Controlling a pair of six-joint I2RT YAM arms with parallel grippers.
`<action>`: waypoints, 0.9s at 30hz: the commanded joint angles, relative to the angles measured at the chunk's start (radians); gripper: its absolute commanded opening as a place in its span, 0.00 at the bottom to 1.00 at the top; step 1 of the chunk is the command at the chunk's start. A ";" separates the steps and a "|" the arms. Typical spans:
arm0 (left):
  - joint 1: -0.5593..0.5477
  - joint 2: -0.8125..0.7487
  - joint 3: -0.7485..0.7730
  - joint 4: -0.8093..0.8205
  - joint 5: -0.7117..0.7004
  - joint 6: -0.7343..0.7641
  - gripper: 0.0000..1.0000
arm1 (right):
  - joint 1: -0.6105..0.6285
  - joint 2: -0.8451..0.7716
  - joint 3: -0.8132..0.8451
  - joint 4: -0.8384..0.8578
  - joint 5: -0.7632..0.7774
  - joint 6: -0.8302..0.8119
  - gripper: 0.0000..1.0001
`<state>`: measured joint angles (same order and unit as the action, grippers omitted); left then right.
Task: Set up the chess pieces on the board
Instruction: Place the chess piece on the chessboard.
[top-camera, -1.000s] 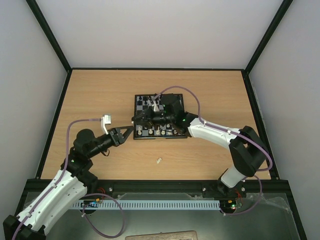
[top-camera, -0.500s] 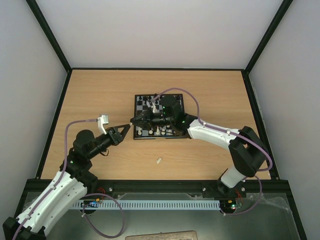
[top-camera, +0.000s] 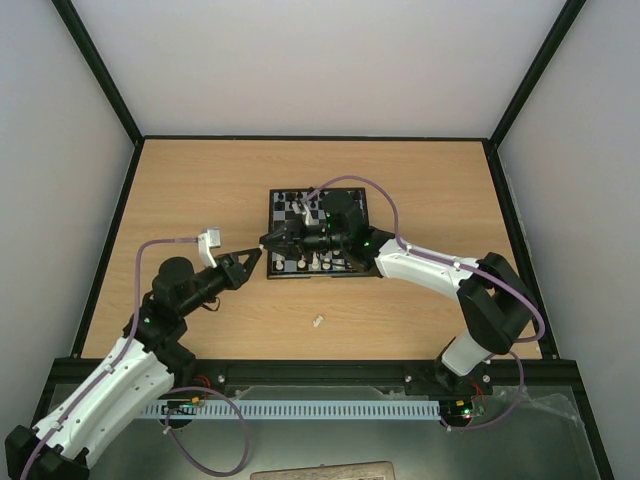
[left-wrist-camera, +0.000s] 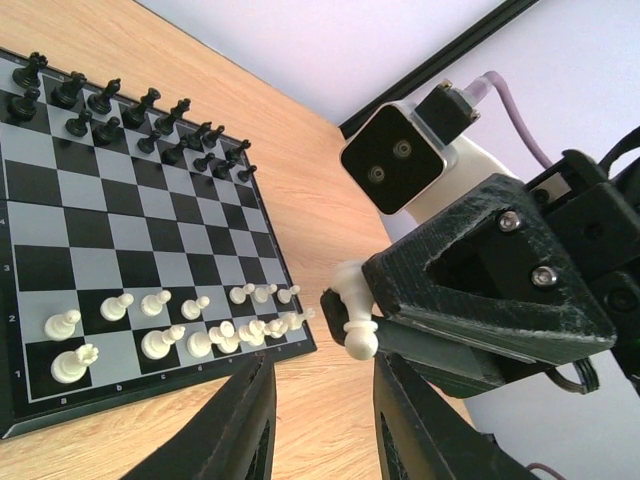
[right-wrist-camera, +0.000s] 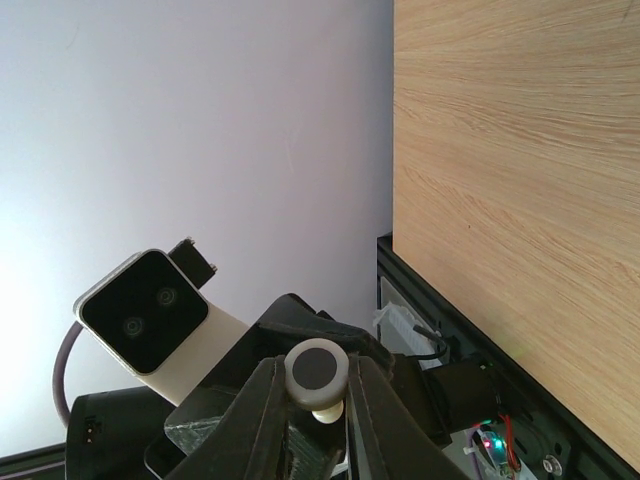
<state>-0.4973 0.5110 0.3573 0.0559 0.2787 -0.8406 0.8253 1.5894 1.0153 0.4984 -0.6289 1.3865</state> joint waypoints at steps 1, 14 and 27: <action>-0.020 0.018 0.018 0.020 -0.042 0.030 0.30 | 0.009 -0.007 -0.004 0.028 -0.028 0.008 0.05; -0.061 0.043 0.034 0.033 -0.102 0.057 0.33 | 0.020 0.020 0.008 0.031 -0.042 0.003 0.05; -0.065 0.041 0.053 0.024 -0.152 0.099 0.30 | 0.034 0.024 0.011 0.025 -0.047 -0.004 0.05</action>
<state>-0.5613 0.5571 0.3664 0.0593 0.1749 -0.7715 0.8402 1.6051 1.0161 0.5034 -0.6403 1.3884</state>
